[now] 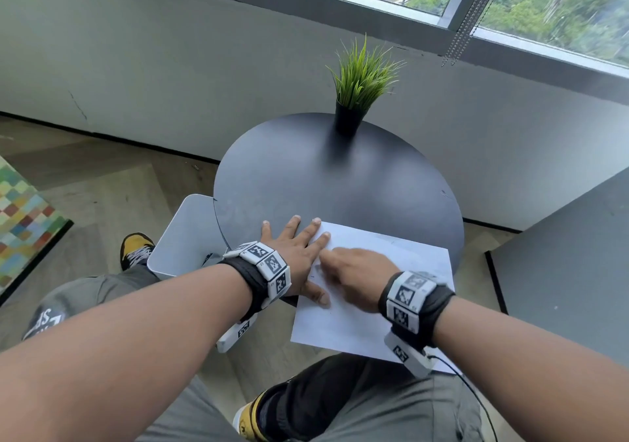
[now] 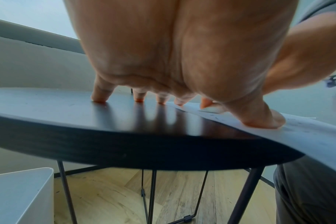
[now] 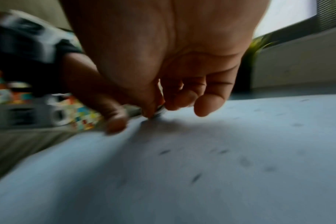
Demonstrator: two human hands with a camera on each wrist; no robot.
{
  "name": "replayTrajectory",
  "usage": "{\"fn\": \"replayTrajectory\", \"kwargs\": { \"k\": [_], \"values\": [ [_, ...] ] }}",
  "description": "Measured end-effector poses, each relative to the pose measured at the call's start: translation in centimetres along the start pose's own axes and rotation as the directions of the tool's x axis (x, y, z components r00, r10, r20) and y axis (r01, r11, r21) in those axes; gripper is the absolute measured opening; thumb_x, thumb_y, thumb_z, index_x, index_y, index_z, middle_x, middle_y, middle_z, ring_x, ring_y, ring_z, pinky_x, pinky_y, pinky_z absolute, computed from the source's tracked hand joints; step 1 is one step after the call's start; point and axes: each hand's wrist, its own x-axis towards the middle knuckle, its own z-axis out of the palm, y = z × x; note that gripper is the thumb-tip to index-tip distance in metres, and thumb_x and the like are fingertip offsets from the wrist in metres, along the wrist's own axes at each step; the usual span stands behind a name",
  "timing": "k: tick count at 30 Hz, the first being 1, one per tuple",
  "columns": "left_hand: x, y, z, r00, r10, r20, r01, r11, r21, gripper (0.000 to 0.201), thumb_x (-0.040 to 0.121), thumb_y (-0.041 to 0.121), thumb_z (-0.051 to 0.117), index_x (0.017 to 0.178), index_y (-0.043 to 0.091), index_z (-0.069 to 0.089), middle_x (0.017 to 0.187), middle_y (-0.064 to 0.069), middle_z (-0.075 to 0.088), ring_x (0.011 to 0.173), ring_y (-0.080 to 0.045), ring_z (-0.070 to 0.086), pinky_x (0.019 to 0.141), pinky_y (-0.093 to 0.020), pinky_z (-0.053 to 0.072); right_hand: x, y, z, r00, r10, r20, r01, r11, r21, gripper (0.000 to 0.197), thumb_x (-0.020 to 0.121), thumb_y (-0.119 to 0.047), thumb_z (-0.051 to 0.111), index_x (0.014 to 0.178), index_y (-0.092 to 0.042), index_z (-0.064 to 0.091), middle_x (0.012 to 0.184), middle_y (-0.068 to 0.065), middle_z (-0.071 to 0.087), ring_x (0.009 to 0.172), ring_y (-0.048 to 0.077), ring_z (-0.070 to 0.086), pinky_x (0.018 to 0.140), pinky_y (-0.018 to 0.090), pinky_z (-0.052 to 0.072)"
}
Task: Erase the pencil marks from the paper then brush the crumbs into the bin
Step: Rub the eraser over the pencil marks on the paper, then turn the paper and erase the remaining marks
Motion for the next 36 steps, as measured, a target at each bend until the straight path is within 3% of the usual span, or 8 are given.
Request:
{"fn": "replayTrajectory", "kwargs": {
  "k": [5,10,13,20,24,28,30,36],
  "values": [
    [-0.1,0.2,-0.2,1.000,-0.016,0.008,0.016,1.000,-0.002,0.132,0.061,0.100,0.045,0.158,0.033,-0.014,0.166,0.008,-0.024,0.153,-0.031,-0.018,0.112,-0.077,0.003,0.4,3.4,-1.3,0.980,0.190,-0.061,-0.191,0.981,-0.024,0.025,0.102,-0.044,0.033,0.100,-0.021,0.043,0.103,0.004,0.061,0.096,0.030,0.060,0.077,0.040,0.049],
    [0.0,0.0,-0.1,1.000,-0.007,0.003,0.007,1.000,-0.012,0.132,0.060,0.101,0.043,0.158,0.034,-0.014,0.166,0.009,-0.025,0.153,-0.031,-0.019,0.112,-0.077,0.002,-1.0,-0.1,-0.1,0.998,-0.055,0.018,0.057,0.988,-0.141,0.015,0.099,-0.034,0.037,0.108,-0.024,0.043,0.103,0.001,0.055,0.093,0.028,0.057,0.064,0.038,0.043],
    [0.0,0.4,-0.3,1.000,-0.028,-0.003,0.028,0.999,-0.018,0.130,0.061,0.099,0.045,0.159,0.035,-0.012,0.166,0.009,-0.023,0.154,-0.030,-0.017,0.112,-0.076,0.003,-1.1,3.2,-0.8,0.988,0.154,-0.032,-0.156,0.983,-0.092,0.022,0.102,-0.045,0.029,0.101,-0.025,0.039,0.101,0.001,0.057,0.093,0.028,0.058,0.066,0.036,0.040],
    [-1.1,-0.7,-0.4,0.995,-0.055,-0.084,0.048,0.996,-0.081,0.130,0.062,0.092,0.059,0.156,0.041,-0.015,0.169,0.004,-0.011,0.156,-0.022,-0.009,0.119,-0.064,0.008,-3.4,10.8,-1.4,0.785,0.616,-0.069,-0.591,0.778,0.216,0.007,0.099,-0.024,0.037,0.099,-0.017,0.040,0.093,0.009,0.060,0.084,0.032,0.056,0.076,0.040,0.047],
    [-2.8,-2.0,-0.4,0.980,-0.114,-0.164,0.105,0.993,-0.062,0.121,0.069,0.087,0.058,0.159,0.036,-0.003,0.167,0.004,0.009,0.152,-0.021,0.009,0.119,-0.052,0.021,-5.7,13.0,-1.2,0.667,0.741,-0.079,-0.661,0.637,0.396,0.017,0.100,-0.036,0.041,0.102,-0.019,0.044,0.097,0.010,0.058,0.090,0.032,0.054,0.080,0.039,0.045],
    [-4.8,-2.7,-0.2,0.959,-0.154,-0.236,0.146,0.988,-0.052,0.097,0.076,0.083,0.055,0.153,0.033,0.025,0.161,0.006,0.021,0.147,-0.021,0.020,0.112,-0.043,0.030,-6.4,12.6,-0.3,0.627,0.769,-0.123,-0.601,0.578,0.552,0.022,0.097,-0.041,0.049,0.110,-0.023,0.049,0.104,0.006,0.054,0.093,0.026,0.051,0.079,0.033,0.037],
    [-5.3,-3.0,0.0,0.951,-0.183,-0.250,0.168,0.982,-0.081,0.087,0.078,0.081,0.055,0.149,0.038,0.031,0.156,0.008,0.025,0.143,-0.020,0.024,0.110,-0.042,0.031,-6.4,11.6,0.3,0.630,0.760,-0.160,-0.577,0.597,0.558,0.017,0.093,-0.037,0.052,0.106,-0.028,0.049,0.107,0.006,0.055,0.091,0.025,0.053,0.080,0.034,0.040],
    [-6.3,-4.9,0.1,0.888,-0.388,-0.246,0.324,0.908,-0.264,0.082,0.075,0.078,0.063,0.145,0.046,0.036,0.131,0.004,0.035,0.128,-0.022,0.035,0.102,-0.039,0.037,-5.0,7.4,2.1,0.775,0.628,-0.072,-0.548,0.724,0.419,0.024,0.089,-0.042,0.055,0.111,-0.032,0.057,0.124,0.007,0.046,0.107,0.026,0.058,0.088,0.034,0.043]
  ]
}}
